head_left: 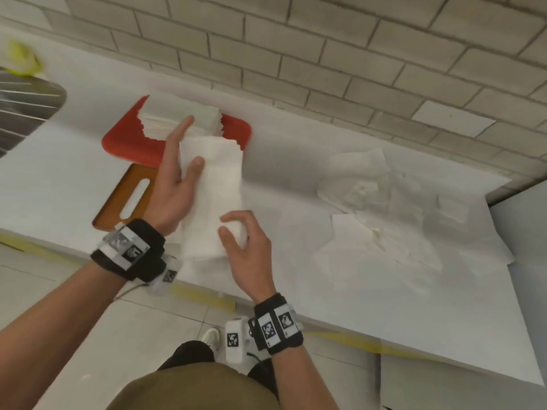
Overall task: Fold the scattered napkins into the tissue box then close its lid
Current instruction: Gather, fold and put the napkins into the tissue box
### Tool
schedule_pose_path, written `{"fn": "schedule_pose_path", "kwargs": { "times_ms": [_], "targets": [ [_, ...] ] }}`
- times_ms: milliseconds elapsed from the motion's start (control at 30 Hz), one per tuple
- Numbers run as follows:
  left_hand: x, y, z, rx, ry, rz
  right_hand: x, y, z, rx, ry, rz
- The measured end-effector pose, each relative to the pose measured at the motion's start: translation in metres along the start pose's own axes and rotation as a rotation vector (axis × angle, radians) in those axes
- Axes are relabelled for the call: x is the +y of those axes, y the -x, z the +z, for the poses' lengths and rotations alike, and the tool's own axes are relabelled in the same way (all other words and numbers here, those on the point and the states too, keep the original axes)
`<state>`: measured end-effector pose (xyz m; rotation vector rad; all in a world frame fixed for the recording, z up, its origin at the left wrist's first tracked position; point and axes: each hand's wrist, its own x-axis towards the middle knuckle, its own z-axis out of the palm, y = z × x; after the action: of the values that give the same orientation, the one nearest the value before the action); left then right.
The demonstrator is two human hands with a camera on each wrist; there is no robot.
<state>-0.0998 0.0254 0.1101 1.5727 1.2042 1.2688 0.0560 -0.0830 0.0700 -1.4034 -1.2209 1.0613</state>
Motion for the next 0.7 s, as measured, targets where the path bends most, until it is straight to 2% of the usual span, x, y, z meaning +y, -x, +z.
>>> {"fn": "schedule_pose_path", "kwargs": {
  "times_ms": [100, 200, 233, 300, 400, 500, 567, 633, 700],
  "targets": [
    [-0.016, -0.029, -0.051, -0.044, -0.117, -0.053, -0.005, -0.033, 0.054, -0.003, 0.156, 0.061],
    [-0.036, -0.047, -0.086, -0.046, -0.462, -0.060, -0.004, -0.064, 0.098, -0.146, 0.346, 0.304],
    [-0.043, -0.050, -0.092, -0.099, -0.551, -0.036, -0.004, -0.071, 0.108, -0.191, 0.411, 0.366],
    [-0.056, -0.054, -0.095, -0.290, -0.692, 0.011, -0.005, -0.078, 0.120, -0.262, 0.538, 0.401],
    [-0.074, -0.057, -0.083, -0.591, -0.893, 0.018, -0.006, -0.079, 0.129, -0.312, 0.630, 0.376],
    [-0.100, -0.057, -0.060, -0.861, -1.028, -0.079, -0.007, -0.070, 0.123, -0.341, 0.599, 0.374],
    [-0.114, -0.056, -0.046, -0.978, -1.153, -0.136, -0.003, -0.061, 0.103, -0.245, 0.522, 0.269],
    [-0.123, -0.056, -0.040, -1.029, -1.246, -0.181, 0.002, -0.054, 0.066, -0.079, 0.447, 0.149],
    [-0.122, -0.054, -0.040, -1.079, -1.292, -0.217, 0.015, -0.049, 0.017, 0.008, 0.510, 0.086]
  ]
}}
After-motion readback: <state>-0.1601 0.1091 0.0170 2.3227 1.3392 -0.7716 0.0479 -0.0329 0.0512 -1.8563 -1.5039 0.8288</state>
